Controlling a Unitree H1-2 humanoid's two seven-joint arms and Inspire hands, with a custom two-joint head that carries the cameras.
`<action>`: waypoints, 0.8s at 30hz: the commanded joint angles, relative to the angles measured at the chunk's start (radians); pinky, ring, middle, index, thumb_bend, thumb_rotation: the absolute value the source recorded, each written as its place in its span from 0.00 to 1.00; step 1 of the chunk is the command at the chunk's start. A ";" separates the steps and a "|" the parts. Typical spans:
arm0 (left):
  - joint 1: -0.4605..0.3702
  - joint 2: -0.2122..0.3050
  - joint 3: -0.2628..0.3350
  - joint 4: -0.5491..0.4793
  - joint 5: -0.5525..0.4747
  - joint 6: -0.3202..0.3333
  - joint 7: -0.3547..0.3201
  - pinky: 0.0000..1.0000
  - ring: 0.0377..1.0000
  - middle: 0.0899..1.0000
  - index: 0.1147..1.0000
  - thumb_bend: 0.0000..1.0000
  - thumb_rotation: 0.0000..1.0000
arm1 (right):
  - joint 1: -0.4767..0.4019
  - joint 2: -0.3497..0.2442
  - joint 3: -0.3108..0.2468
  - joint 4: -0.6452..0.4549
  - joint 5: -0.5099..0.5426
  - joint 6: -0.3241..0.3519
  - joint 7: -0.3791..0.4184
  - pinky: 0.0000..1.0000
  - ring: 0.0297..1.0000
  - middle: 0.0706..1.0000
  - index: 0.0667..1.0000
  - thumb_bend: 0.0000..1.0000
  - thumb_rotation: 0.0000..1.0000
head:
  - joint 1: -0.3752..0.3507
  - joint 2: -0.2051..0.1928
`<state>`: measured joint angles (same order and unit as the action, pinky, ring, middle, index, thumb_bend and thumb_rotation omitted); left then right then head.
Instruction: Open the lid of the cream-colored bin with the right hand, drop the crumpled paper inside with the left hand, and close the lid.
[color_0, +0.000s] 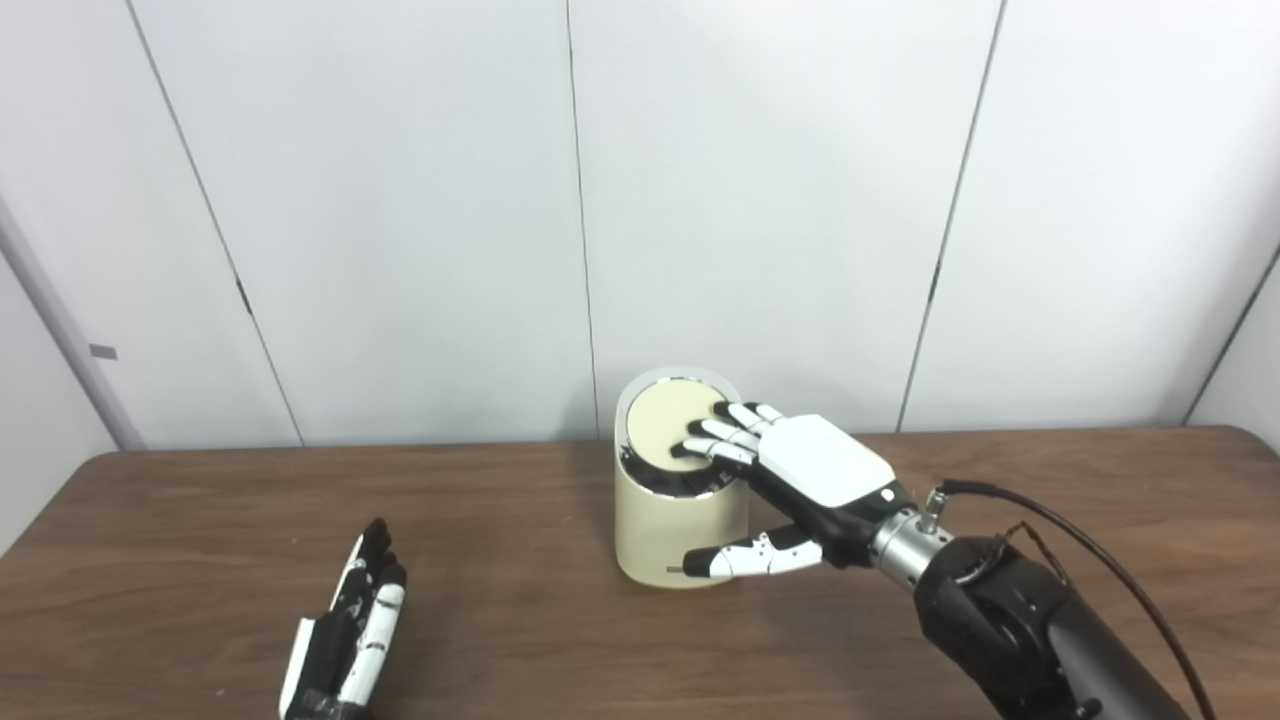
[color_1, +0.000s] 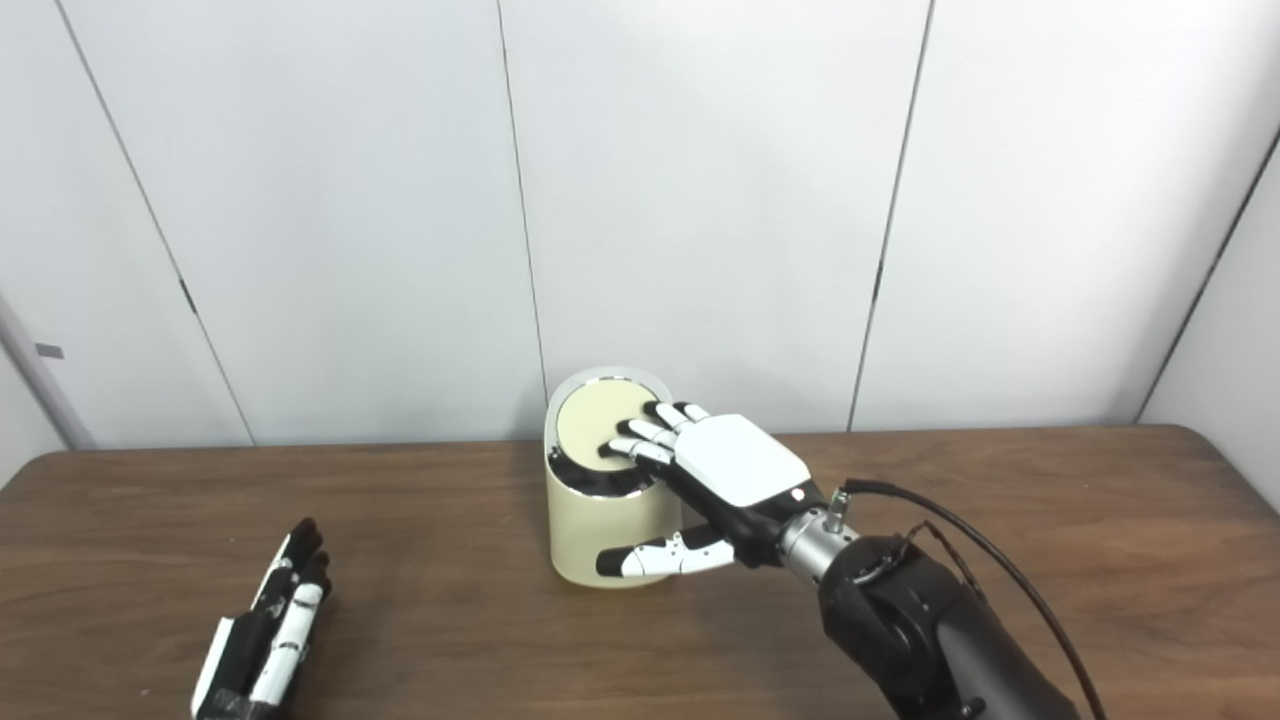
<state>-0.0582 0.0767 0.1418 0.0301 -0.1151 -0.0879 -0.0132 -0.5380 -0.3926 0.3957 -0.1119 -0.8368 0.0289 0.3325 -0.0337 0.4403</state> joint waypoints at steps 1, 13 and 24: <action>0.015 -0.020 -0.010 0.034 -0.002 -0.019 0.002 1.00 1.00 1.00 1.00 0.39 0.66 | -0.002 0.002 -0.009 0.006 0.004 -0.002 0.008 0.98 1.00 0.94 0.87 0.60 1.00 | -0.002 0.000; 0.019 -0.020 -0.014 0.030 0.002 -0.012 0.003 1.00 1.00 1.00 1.00 0.38 0.63 | -0.002 0.027 -0.083 -0.076 0.013 0.012 -0.020 1.00 1.00 0.97 0.91 0.56 1.00 | 0.000 0.004; 0.022 -0.019 -0.011 0.029 0.003 -0.011 0.005 1.00 1.00 1.00 1.00 0.37 0.62 | 0.041 0.035 -0.154 -0.156 0.046 0.041 -0.019 1.00 1.00 0.97 0.90 0.55 1.00 | -0.004 0.007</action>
<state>-0.0578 0.0743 0.1405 0.0298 -0.1117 -0.0877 -0.0095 -0.4776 -0.3537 0.2621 -0.2313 -0.8022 0.0717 0.3338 -0.0353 0.4464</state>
